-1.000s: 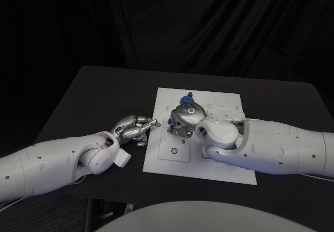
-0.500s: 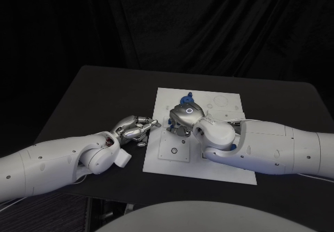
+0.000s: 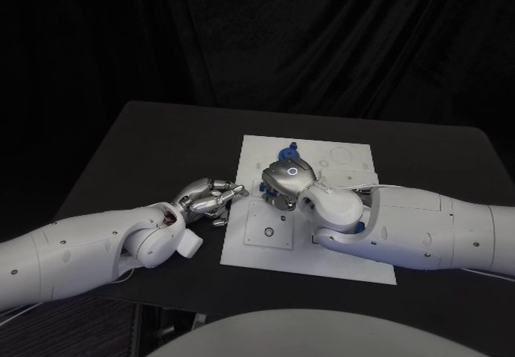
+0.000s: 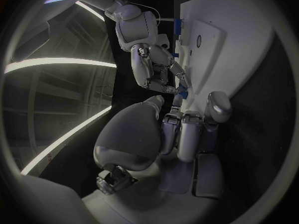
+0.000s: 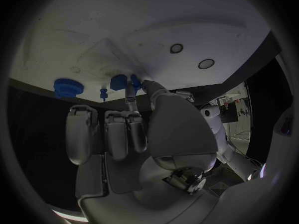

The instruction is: Assemble the parts on the task board

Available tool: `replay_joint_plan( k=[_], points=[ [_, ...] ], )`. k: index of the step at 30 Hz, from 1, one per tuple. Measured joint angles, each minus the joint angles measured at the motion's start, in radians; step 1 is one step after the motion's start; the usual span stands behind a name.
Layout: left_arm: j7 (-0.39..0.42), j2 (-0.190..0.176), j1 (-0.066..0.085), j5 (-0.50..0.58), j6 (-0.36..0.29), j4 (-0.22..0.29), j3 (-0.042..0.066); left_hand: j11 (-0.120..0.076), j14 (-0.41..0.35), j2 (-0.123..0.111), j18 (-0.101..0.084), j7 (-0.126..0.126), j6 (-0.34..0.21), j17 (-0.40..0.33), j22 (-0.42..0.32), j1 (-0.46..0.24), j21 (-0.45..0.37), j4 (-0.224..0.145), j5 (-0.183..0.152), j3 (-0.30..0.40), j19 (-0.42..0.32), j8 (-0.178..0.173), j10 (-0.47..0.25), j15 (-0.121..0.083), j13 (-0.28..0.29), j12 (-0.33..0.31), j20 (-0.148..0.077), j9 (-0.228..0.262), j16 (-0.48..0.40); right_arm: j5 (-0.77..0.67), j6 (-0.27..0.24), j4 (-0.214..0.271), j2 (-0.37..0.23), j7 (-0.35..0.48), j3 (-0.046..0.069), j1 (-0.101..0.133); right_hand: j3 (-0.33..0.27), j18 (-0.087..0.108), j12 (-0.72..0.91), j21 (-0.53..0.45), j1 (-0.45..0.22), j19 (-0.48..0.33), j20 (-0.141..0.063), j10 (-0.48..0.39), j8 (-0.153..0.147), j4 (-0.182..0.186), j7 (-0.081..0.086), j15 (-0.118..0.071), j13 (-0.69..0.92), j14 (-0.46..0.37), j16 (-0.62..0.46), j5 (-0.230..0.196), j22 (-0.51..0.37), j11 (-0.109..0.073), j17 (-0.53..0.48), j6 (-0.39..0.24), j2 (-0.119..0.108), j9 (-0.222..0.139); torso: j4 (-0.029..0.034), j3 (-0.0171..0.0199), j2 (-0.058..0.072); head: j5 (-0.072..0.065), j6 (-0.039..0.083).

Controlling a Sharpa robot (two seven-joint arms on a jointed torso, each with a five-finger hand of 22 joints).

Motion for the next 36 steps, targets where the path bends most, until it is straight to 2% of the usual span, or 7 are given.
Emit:
replay_joint_plan(
  k=[8,15,19,25,29,36],
  points=[
    [-0.001,0.001,-0.001,0.000,0.005,-0.001,0.000,0.000,0.000,0.000,0.000,-0.004,0.004,0.000,-0.003,0.000,-0.004,0.000,0.000,0.000,-0.001,0.000,0.000,0.000,0.000,0.000,-0.001,-0.001,0.000,0.001,-0.011,0.003,-0.008,0.006,-0.001,-0.002,0.011,0.000,0.000,-0.024,0.005,0.000,0.000,-0.004,0.016,-0.017,-0.007,-0.001,0.000,0.001,0.000,0.004,0.000,-0.004,0.000,0.007,0.003,0.027,0.0001,0.0002,0.000,-0.001,0.000],
    [-0.001,0.001,-0.002,0.000,0.009,-0.001,0.000,0.000,0.000,0.000,0.000,-0.004,0.004,0.000,-0.003,0.000,-0.007,0.000,0.000,0.000,-0.007,0.000,0.000,0.000,0.000,0.000,0.000,-0.002,0.000,0.027,-0.050,0.007,-0.025,0.022,-0.003,-0.004,0.016,0.000,0.000,-0.043,0.005,0.000,-0.007,-0.002,0.033,-0.038,-0.007,-0.008,0.001,0.001,0.000,-0.007,0.000,-0.012,0.000,0.007,0.003,0.059,-0.0015,0.0003,-0.001,0.002,0.000],
    [-0.001,0.001,-0.002,0.000,0.011,-0.002,0.000,0.000,0.000,0.000,0.000,-0.004,0.004,0.000,-0.006,0.000,-0.010,0.000,0.000,0.000,-0.009,0.000,0.000,0.000,0.000,0.000,-0.001,-0.003,0.000,0.061,-0.096,0.021,-0.047,0.038,-0.003,-0.004,0.020,0.000,0.000,-0.043,0.008,0.000,-0.007,-0.002,0.037,-0.042,-0.007,-0.009,0.001,0.002,0.000,-0.015,0.000,-0.012,0.000,0.007,0.005,0.061,-0.0016,0.0003,-0.001,0.005,0.000],
    [0.000,-0.001,-0.003,0.000,0.014,0.000,0.000,0.000,0.000,0.000,0.000,-0.004,0.004,0.000,-0.009,0.000,-0.014,0.003,0.000,0.003,-0.015,0.000,0.000,0.000,0.000,0.000,-0.002,-0.005,0.000,0.147,-0.194,0.074,-0.105,0.092,-0.003,-0.004,0.020,0.000,0.000,-0.043,0.013,0.003,-0.010,-0.002,0.037,-0.047,-0.007,-0.009,0.001,0.002,0.000,-0.034,0.000,-0.012,0.000,0.007,0.000,0.076,-0.0017,0.0004,-0.001,0.011,0.000],
    [0.002,-0.003,-0.005,0.000,0.021,0.000,0.000,0.000,0.000,0.000,0.000,0.000,0.000,0.000,-0.015,0.000,-0.027,0.002,0.005,0.003,-0.030,0.000,0.000,0.000,0.000,0.000,-0.001,-0.014,0.000,0.237,-0.275,0.128,-0.154,0.163,-0.001,-0.004,0.020,0.000,0.000,-0.043,0.013,0.004,-0.011,-0.002,0.037,-0.047,-0.007,-0.009,0.001,0.002,0.000,-0.058,0.000,-0.012,0.000,0.007,0.000,0.087,-0.0016,0.0004,-0.001,0.013,0.000],
    [0.018,-0.002,-0.006,0.000,0.049,-0.002,0.000,-0.006,-0.004,-0.009,0.000,-0.004,-0.047,0.000,-0.022,0.009,-0.043,-0.005,0.035,0.020,-0.046,-0.050,-0.002,-0.004,0.001,-0.009,-0.010,-0.043,0.000,0.431,-0.394,0.215,-0.234,0.335,0.003,0.005,0.020,0.000,0.000,-0.034,0.022,0.004,-0.011,-0.002,0.037,-0.047,-0.007,-0.009,0.001,0.002,0.000,-0.070,0.000,-0.012,0.000,0.007,-0.001,0.089,-0.0012,0.0004,-0.001,0.020,0.000]
  ],
)
